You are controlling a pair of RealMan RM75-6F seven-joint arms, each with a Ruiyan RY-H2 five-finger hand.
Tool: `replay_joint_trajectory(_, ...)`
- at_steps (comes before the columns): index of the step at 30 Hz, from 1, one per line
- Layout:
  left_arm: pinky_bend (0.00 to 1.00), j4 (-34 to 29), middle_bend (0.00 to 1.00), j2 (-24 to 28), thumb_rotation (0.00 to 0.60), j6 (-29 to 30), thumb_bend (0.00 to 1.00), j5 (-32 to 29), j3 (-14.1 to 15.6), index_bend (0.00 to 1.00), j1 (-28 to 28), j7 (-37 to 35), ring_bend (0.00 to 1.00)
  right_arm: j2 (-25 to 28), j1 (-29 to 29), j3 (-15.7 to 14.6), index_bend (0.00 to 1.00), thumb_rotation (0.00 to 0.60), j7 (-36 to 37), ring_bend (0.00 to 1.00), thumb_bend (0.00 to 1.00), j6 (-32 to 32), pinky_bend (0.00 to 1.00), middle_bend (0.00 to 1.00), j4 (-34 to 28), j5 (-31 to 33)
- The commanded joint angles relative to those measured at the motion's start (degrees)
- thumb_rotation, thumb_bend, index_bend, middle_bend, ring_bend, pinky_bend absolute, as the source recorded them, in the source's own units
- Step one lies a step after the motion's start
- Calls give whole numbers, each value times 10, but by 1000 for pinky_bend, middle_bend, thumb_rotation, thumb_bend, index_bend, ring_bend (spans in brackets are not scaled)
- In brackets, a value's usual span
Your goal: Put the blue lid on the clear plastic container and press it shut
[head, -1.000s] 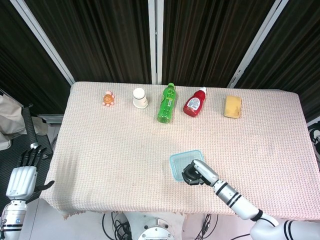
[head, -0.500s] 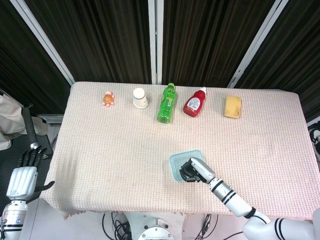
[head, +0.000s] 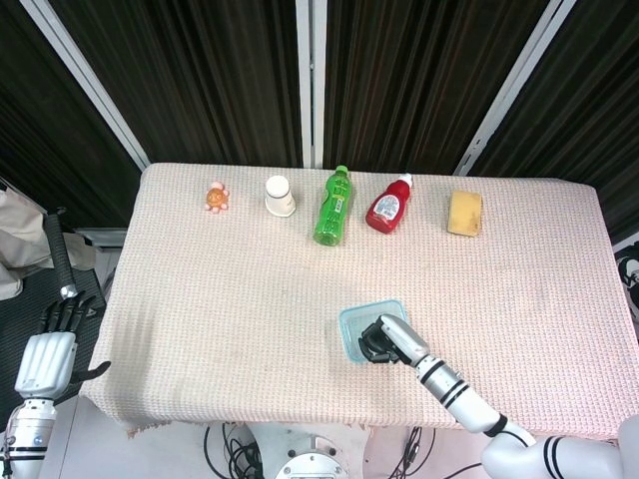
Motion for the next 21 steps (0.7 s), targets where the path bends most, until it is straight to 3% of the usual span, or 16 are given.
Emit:
replay_joint_trajectory(1,0,0,4,0,600,0,56,0,0,79,0,0,0,-2,-1,1,1000,600,0,924,675,0,974,932,3,1)
replay_joint_trajectory(13,0,-2,4,1,600,-2,56,0,-1,79,-2,2,0,13,-11,11,1000,600,20,918,675,41,974,932,-8,-22)
replay_joint_trajectory(21,0,-6,5,2,600,-5,56,0,-1,79,-5,7,0,20,-2,39,1000,600,29,916,675,25,974,932,10,10)
